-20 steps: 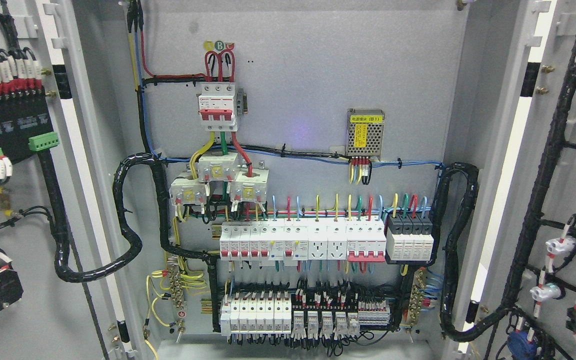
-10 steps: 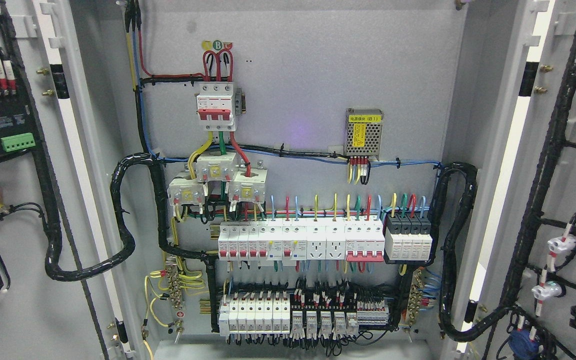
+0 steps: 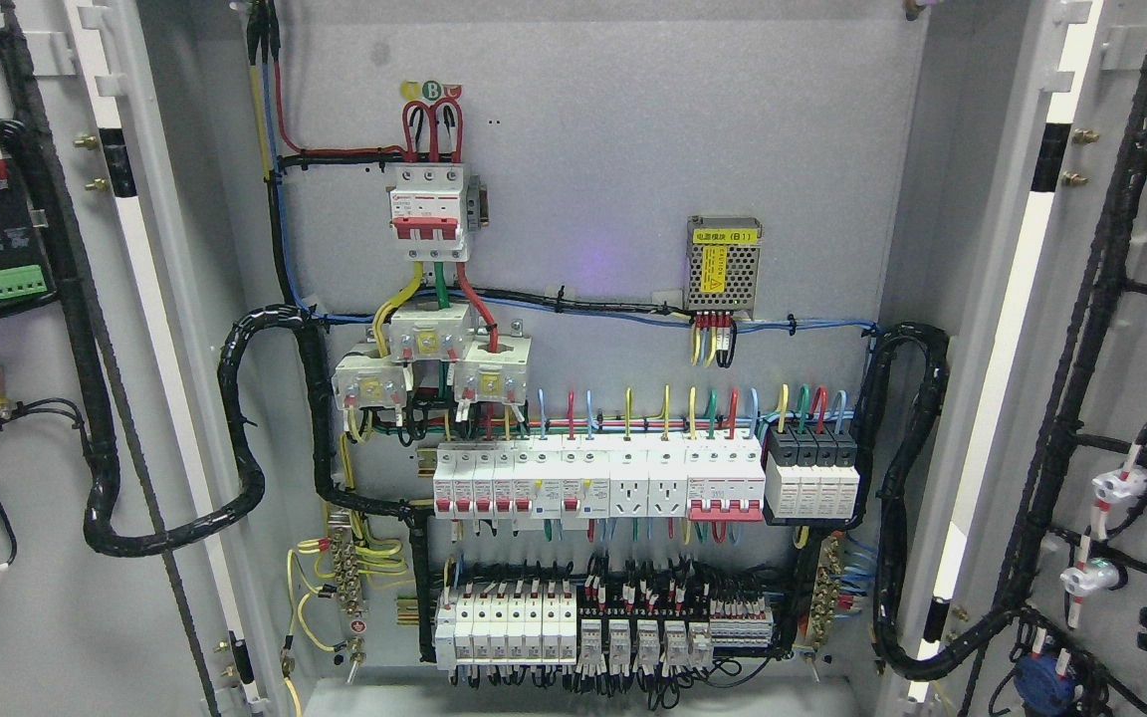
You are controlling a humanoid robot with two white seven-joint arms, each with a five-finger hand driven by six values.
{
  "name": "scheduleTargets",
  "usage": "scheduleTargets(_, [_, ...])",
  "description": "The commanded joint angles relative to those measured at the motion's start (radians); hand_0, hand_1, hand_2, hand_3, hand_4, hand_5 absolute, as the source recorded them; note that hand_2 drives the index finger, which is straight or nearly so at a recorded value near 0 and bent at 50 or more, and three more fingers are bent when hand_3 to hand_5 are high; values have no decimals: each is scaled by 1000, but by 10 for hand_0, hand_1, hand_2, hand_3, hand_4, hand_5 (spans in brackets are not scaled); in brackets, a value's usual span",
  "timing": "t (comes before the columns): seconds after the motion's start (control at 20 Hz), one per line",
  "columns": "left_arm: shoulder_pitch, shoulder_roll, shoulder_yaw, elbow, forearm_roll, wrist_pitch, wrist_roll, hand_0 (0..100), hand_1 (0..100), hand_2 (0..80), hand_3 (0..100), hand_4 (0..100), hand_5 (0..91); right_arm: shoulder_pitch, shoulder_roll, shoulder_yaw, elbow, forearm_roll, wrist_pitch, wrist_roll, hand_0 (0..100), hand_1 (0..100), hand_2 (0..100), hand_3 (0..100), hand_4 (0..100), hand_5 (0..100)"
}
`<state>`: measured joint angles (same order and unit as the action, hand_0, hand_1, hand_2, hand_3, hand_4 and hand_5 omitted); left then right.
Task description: Open door with both hands
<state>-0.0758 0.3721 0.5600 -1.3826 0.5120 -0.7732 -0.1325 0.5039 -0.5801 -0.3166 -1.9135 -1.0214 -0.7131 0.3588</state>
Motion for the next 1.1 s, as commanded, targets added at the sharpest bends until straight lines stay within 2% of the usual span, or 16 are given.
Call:
scheduleTargets(0.0, [22, -7, -15, -19, 17, -422, -1, 120, 389, 0, 0, 0, 0, 2, -24, 5, -30, -5, -11, 17, 120, 389, 0, 0, 0, 0])
scheduleTargets(0.2, [79, -42, -61, -120, 19, -334, -1, 120, 389, 0, 0, 0, 0, 16, -26, 33, -64, -5, -28, 19, 120, 389, 0, 0, 0, 0])
scheduleTargets(0.35, [125, -97, -124, -217, 14, -334, -1, 120, 389, 0, 0, 0, 0, 25, -56, 86, -96, -3, -28, 19, 120, 389, 0, 0, 0, 0])
scheduleTargets(0.5, [195, -143, -202, -311, 3, -331, -1, 120, 389, 0, 0, 0, 0, 15, -78, 192, -99, 7, -26, 19, 120, 389, 0, 0, 0, 0])
scheduleTargets(0.6, [217, -169, -251, -363, -3, -330, -1, 120, 389, 0, 0, 0, 0, 2, -78, 263, -95, 30, -20, 19, 120, 389, 0, 0, 0, 0])
scheduleTargets(0.7, [249, -174, -308, -401, -16, -330, -1, 120, 389, 0, 0, 0, 0, -48, -72, 350, -69, 96, -14, 17, 120, 389, 0, 0, 0, 0])
scheduleTargets(0.85, [286, -176, -417, -446, -49, -330, 1, 120, 389, 0, 0, 0, 0, -96, -47, 485, 2, 173, 10, 15, 120, 389, 0, 0, 0, 0])
scheduleTargets(0.95, [320, -179, -503, -460, -82, -314, 1, 120, 389, 0, 0, 0, 0, -110, 3, 553, 59, 188, 43, 15, 120, 389, 0, 0, 0, 0])
scheduleTargets(1.05, [356, -212, -578, -478, -159, -259, 1, 120, 389, 0, 0, 0, 0, -119, 70, 600, 118, 195, 70, 15, 120, 389, 0, 0, 0, 0])
